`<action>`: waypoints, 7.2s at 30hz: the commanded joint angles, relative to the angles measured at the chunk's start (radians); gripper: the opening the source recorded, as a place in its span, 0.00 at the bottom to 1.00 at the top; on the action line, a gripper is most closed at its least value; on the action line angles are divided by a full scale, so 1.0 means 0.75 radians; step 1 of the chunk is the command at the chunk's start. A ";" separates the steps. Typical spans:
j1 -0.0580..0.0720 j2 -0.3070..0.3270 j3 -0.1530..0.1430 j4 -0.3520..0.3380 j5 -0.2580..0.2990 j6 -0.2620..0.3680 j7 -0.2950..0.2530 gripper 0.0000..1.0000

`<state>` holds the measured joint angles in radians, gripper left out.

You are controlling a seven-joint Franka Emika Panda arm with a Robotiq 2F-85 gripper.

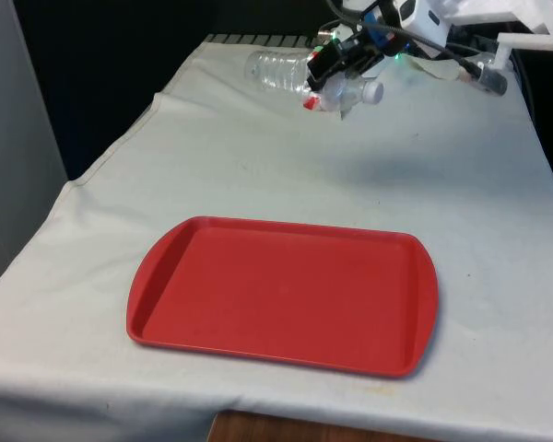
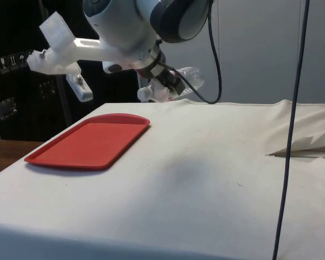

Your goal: Place the bottle upright on the tray.

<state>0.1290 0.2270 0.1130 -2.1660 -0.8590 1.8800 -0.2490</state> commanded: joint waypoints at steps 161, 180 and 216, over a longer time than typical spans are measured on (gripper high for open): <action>-0.041 -0.044 -0.164 0.095 -0.039 0.652 0.871 0.14; -0.049 0.033 -0.205 0.192 -0.035 0.747 0.973 0.14; -0.077 0.231 -0.275 0.396 -0.017 0.976 1.195 0.14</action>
<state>0.0770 0.3960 -0.0970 -1.8710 -0.8790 2.5980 0.6490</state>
